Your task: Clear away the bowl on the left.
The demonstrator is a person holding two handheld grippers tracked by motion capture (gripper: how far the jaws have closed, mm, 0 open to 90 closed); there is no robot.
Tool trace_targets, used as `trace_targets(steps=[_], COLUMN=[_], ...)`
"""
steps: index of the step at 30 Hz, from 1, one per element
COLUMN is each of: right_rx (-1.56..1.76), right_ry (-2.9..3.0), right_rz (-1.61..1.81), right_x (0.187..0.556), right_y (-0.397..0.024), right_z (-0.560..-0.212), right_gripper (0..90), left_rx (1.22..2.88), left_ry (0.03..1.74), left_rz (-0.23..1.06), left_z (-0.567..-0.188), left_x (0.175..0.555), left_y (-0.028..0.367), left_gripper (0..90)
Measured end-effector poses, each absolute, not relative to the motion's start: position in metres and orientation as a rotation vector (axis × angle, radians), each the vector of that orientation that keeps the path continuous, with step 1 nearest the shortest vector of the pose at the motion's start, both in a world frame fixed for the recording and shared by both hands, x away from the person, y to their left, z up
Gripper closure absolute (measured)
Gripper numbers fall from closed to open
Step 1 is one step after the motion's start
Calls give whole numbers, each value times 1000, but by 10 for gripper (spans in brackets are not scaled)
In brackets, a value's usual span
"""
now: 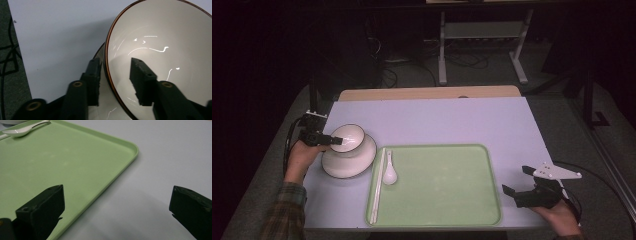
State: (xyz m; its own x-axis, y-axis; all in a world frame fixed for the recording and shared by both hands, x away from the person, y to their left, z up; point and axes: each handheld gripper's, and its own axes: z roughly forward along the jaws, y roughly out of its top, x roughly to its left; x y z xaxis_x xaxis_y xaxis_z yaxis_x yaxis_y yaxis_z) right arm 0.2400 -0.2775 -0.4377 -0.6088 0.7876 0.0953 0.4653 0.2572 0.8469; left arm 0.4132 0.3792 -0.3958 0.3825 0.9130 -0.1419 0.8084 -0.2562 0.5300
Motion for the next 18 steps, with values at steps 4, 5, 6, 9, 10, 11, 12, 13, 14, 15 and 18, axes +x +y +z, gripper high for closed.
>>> trace_targets(steps=[4, 5, 6, 9, 10, 11, 12, 13, 14, 15, 18], right_rx=[1147, 1147, 1146, 1149, 1149, 1148, 1148, 1149, 1148, 1149, 1149], right_ry=[2186, 2187, 2186, 2185, 2185, 2185, 2186, 2186, 2185, 2184, 2183], right_rz=[1289, 1290, 1290, 1291, 1291, 1291, 1290, 1290, 1291, 1293, 1293], right_x=[240, 240, 240, 240, 240, 240, 240, 240, 240, 240, 240], right_y=[-277, -278, -278, -278, -278, -278, -278, -278, -278, -278, -278], right_z=[-438, -438, -438, -438, -438, -438, -438, -438, -438, -438, -437], right_gripper=[0, 0, 0, 0, 0, 0, 0, 0, 0, 0, 0], left_rx=[2117, 2111, 2113, 2118, 2116, 2108, 2113, 2114, 2116, 2116, 2108], left_ry=[1488, 1493, 1495, 1503, 1502, 1499, 1492, 1496, 1500, 1502, 1500], left_rz=[263, 260, 264, 275, 268, 244, 238, 241, 241, 239, 224], left_z=[-396, -396, -396, -396, -396, -396, -396, -396, -395, -395, -395], left_x=[414, 414, 414, 414, 415, 415, 415, 415, 414, 414, 414], left_y=[381, 382, 382, 380, 380, 381, 381, 380, 380, 380, 380], left_gripper=[747, 751, 757, 795, 814, 824, 827, 828, 828, 829, 832])
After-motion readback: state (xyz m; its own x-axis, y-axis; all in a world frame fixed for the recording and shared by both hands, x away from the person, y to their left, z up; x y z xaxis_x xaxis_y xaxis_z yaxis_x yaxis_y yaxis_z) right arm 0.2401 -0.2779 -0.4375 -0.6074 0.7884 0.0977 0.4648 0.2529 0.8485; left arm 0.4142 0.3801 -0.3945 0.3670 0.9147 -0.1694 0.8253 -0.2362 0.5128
